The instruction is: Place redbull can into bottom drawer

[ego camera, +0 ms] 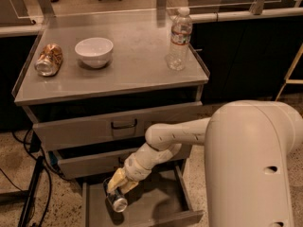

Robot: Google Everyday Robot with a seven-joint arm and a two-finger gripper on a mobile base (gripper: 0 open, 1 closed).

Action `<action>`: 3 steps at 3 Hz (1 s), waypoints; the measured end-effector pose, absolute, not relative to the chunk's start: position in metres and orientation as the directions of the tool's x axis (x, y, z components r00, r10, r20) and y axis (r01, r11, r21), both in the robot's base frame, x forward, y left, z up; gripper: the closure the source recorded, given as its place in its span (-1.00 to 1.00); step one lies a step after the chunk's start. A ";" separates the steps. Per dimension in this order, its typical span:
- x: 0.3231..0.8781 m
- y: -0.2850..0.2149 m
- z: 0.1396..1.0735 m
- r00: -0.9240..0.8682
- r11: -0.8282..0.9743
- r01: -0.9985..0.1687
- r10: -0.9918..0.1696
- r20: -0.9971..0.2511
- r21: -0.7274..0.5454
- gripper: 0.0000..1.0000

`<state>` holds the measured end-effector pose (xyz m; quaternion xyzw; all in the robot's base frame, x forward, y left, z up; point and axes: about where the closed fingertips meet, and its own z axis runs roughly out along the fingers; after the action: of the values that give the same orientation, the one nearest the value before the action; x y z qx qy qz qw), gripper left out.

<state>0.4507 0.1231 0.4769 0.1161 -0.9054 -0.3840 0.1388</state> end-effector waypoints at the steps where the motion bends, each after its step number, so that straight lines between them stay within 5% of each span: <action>1: 0.453 0.119 0.472 -0.943 0.698 -0.083 -0.287 0.171 0.712 1.00; 3: 0.459 0.052 0.417 -0.962 0.736 0.166 -0.025 0.272 0.656 1.00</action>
Offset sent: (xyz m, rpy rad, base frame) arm 0.0240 -0.0872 -0.0684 -0.1393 0.0859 -0.3675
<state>0.4588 0.0525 0.4169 -0.0383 -0.9223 -0.3611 0.1324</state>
